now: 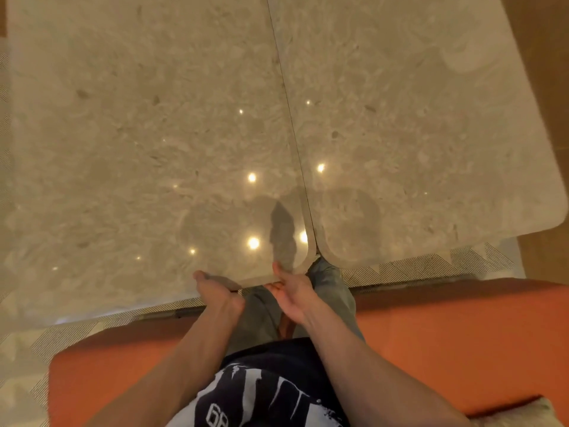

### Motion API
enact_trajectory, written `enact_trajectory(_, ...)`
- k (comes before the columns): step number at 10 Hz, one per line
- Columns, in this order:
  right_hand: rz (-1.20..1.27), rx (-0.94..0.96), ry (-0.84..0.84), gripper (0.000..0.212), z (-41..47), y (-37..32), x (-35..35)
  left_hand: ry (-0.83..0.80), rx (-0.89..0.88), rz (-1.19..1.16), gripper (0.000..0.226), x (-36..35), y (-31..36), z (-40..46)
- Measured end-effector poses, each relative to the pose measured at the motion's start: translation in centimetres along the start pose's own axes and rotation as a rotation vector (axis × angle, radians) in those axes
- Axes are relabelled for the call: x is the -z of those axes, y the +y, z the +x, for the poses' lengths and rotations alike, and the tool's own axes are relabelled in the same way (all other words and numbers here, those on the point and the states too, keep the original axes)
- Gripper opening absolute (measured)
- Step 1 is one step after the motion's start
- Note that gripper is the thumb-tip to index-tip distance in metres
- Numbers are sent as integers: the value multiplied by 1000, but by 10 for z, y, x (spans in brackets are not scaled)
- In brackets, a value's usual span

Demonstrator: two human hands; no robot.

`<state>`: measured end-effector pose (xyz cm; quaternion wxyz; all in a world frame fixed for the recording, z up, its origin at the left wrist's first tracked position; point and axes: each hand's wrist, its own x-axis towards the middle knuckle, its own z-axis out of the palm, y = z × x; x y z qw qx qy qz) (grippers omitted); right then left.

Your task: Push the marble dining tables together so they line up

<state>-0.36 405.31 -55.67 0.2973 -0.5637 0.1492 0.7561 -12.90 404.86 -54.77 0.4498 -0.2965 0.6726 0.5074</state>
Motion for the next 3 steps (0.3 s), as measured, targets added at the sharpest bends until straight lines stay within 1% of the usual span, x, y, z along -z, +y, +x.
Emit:
enact_trajectory(1,-11,-51,-38,48,-4,-5,3,11,-8,62,46,2,1,-2)
enact_trajectory(2,-189,-79,-29,48,-10,-11,6,-2,-5,167,45,5,1,-5)
enact_trajectory(3,-628,-203,-23,40,-26,-38,7,-60,77,397,24,9,1,-14)
